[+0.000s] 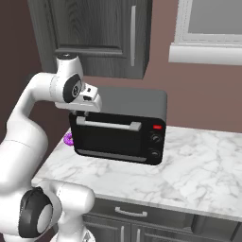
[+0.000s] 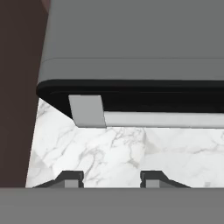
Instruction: Pick the dish brush and spray from the cabinet and place them on the counter.
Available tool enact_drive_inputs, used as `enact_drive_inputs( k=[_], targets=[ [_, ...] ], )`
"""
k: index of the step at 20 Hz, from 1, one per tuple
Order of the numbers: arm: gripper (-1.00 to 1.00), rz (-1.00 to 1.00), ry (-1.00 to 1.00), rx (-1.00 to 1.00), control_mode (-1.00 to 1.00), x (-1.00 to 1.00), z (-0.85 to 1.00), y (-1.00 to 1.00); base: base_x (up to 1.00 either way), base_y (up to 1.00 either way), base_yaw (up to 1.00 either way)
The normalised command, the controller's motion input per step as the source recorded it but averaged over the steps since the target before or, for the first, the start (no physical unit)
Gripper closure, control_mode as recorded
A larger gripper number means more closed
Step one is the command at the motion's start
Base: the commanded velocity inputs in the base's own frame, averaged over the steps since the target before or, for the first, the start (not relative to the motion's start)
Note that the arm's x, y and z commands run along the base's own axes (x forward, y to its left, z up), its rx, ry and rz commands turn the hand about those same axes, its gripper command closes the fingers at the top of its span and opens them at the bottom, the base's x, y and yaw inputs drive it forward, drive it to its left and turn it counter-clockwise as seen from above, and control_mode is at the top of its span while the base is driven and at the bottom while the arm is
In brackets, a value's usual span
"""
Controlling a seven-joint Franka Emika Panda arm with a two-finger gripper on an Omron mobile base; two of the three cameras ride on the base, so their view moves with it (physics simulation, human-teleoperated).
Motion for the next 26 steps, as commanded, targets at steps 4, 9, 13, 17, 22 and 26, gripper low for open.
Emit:
enact_drive_inputs(
  k=[4,9,13,17,22,26],
  targets=[
    [-1.0,0.0,0.0,0.0,-1.0,0.0,0.0,0.0,0.0,0.0,0.0],
    [-1.0,0.0,-0.01,0.0,-1.0,-0.04,0.0,0.0,0.0,0.0,0.0],
    [-1.0,0.0,-0.12,0.0,-1.0,-0.32,0.03,-0.17,0.0,0.0,0.0],
    [-1.0,0.0,-0.17,0.0,-1.0,-0.42,0.15,-0.26,0.0,0.0,0.0],
    [-1.0,0.0,-0.18,0.0,-1.0,-0.53,0.18,-0.32,0.0,0.0,0.0],
    [-1.0,0.0,-0.21,0.0,-1.0,-0.56,0.22,-0.3,0.0,0.0,0.0]
  ],
)
